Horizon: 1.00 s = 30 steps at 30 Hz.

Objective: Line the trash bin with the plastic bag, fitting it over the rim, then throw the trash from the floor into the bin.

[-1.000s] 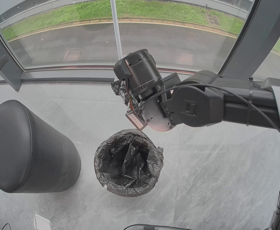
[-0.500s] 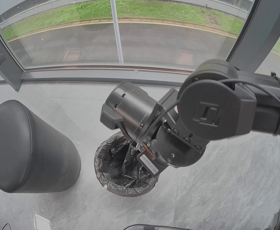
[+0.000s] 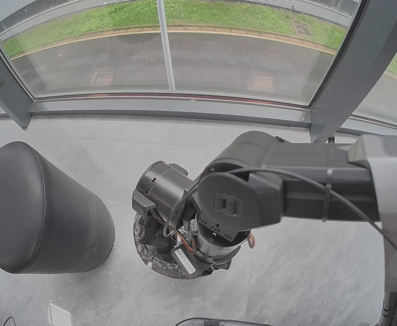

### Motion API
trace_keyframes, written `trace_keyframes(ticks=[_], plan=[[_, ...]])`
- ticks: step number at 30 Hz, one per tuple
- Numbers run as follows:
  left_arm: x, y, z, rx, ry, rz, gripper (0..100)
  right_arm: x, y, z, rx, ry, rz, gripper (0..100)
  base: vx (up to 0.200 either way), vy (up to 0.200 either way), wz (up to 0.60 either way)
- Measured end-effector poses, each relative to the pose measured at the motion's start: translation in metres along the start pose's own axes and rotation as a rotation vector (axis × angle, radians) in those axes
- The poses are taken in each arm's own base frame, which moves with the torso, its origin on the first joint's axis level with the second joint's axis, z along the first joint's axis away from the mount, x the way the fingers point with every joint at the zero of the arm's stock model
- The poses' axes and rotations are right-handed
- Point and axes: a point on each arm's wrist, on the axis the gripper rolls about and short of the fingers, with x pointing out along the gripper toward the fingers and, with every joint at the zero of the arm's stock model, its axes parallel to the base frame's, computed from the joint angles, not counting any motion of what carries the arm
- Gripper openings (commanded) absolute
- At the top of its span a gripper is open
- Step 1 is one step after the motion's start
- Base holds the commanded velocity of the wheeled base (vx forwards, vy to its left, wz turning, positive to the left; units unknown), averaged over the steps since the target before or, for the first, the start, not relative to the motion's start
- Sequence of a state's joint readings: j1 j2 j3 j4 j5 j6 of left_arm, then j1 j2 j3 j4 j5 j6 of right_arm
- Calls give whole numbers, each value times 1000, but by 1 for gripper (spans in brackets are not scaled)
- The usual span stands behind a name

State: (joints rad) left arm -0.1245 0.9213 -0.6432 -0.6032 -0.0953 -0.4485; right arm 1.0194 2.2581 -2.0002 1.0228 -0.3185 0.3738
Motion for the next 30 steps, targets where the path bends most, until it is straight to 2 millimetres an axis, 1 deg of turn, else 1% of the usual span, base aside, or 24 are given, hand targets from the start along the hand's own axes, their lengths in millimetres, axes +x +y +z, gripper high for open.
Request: trace_keyframes(ticks=[6,9,15,23,24,30], plan=[[0,0,0,1,-2,0,100,34,0,16,47,-52,12,0,0,0,0],[-1,0,0,2,1,-3,100,46,-1,23,59,-81,18,0,0,0,0],[-1,0,-2,1,9,-5,100,61,4,31,60,-136,34,0,0,0,0],[-1,1,-3,2,14,-6,100,76,9,35,72,-168,35,0,0,0,0],[-1,1,-3,1,14,-6,100,78,9,35,72,-166,33,100,0,0,0],[-1,1,-3,2,15,-6,100,84,11,37,82,-184,32,100,0,0,0]])
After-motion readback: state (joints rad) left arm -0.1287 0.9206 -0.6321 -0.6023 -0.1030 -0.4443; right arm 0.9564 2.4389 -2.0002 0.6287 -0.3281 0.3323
